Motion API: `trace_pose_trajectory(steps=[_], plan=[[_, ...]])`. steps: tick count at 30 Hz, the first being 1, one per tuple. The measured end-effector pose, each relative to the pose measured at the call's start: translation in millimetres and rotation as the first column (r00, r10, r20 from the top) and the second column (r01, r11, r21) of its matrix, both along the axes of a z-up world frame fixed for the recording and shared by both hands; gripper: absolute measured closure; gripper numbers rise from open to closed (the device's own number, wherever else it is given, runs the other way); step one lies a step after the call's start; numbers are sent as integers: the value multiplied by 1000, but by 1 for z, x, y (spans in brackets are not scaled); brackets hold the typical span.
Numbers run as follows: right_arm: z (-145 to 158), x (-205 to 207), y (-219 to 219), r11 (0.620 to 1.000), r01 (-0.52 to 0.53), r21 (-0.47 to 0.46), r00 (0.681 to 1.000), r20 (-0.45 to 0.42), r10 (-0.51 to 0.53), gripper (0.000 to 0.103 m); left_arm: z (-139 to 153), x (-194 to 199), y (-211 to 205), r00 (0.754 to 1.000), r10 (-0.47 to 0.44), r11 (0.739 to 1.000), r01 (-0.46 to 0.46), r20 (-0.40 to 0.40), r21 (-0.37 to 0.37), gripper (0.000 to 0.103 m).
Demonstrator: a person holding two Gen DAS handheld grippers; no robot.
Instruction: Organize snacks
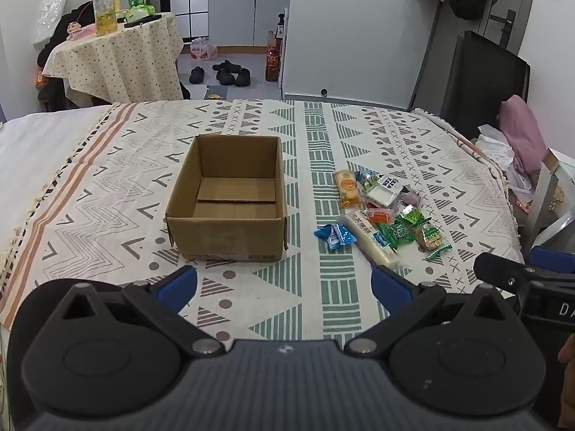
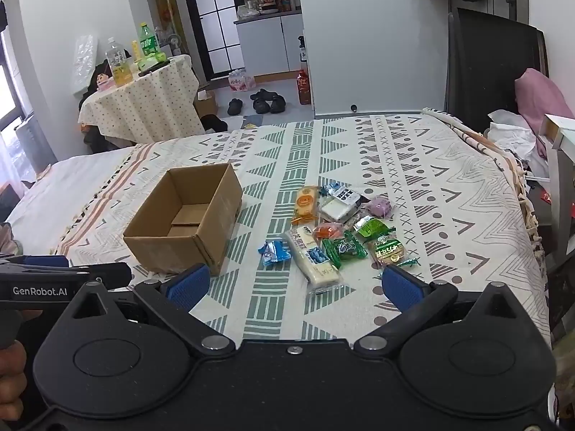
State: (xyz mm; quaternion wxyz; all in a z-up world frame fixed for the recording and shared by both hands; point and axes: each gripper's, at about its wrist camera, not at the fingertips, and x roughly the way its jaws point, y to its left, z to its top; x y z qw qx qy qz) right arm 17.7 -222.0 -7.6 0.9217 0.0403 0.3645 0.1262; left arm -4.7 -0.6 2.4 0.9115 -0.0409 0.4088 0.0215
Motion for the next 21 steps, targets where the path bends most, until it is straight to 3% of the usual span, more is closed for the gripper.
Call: trace_pose_trajectory(steps=[21], plan=[[12, -3, 0, 1000, 0, -3, 1000, 21, 0, 0, 9, -8, -1, 1000, -9, 1000, 9, 15, -15, 0]])
